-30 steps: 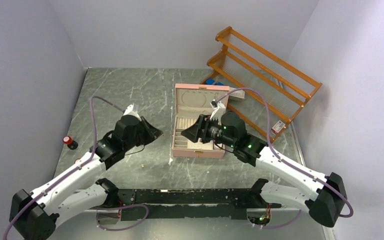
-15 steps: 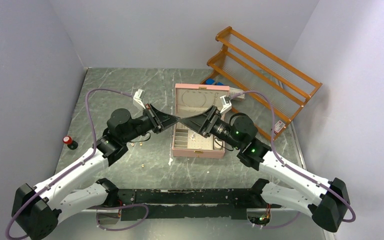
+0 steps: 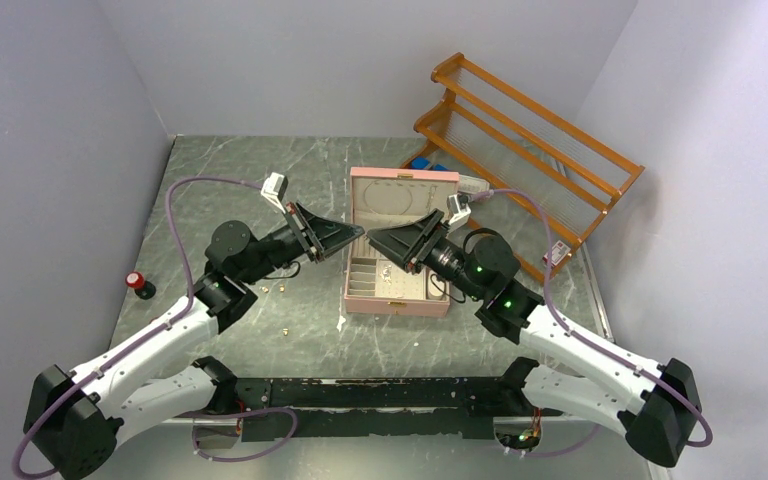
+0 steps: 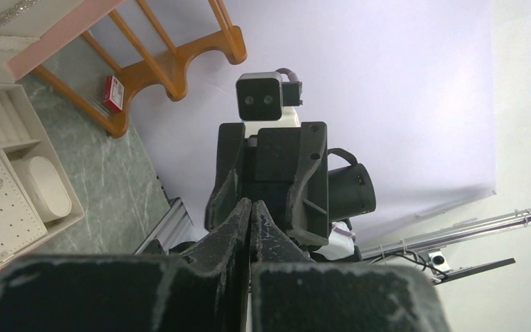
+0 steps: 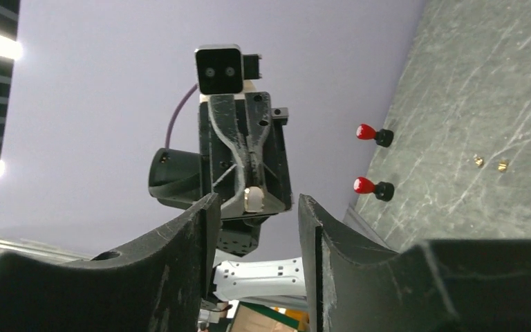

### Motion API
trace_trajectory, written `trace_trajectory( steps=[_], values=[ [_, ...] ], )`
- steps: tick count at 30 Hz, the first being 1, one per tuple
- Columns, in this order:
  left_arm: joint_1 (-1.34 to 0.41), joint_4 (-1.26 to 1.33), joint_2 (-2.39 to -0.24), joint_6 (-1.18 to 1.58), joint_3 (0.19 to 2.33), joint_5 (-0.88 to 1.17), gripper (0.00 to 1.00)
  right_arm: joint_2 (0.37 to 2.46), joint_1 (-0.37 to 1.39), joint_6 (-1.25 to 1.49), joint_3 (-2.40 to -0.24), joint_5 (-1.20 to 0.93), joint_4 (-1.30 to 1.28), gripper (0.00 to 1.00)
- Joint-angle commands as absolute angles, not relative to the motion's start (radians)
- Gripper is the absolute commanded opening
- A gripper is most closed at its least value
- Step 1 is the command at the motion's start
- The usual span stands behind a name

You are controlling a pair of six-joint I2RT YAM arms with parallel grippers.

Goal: Organize the mixed jewelry

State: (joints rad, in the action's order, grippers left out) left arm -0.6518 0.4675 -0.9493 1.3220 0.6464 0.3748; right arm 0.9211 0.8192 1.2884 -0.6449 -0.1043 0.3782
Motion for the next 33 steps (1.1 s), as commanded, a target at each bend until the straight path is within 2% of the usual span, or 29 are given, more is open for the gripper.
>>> trace_trajectory(
  steps=[1,14,24,33],
  values=[
    [-0.653,0.533,-0.950,1.344,0.629,0.398,0.05,0.923,0.816,1.322,-0.646,-0.097,0.462,0.47],
    [-0.653,0.538,-0.949,1.351,0.611,0.387,0.05,0.964,0.816,1.303,-0.678,-0.125,0.436,0.42],
    [-0.653,0.540,-0.946,1.353,0.594,0.376,0.05,0.948,0.816,1.307,-0.666,-0.118,0.450,0.27],
    [-0.653,0.534,-0.947,1.355,0.595,0.372,0.05,0.951,0.816,1.305,-0.664,-0.124,0.450,0.19]
  ],
)
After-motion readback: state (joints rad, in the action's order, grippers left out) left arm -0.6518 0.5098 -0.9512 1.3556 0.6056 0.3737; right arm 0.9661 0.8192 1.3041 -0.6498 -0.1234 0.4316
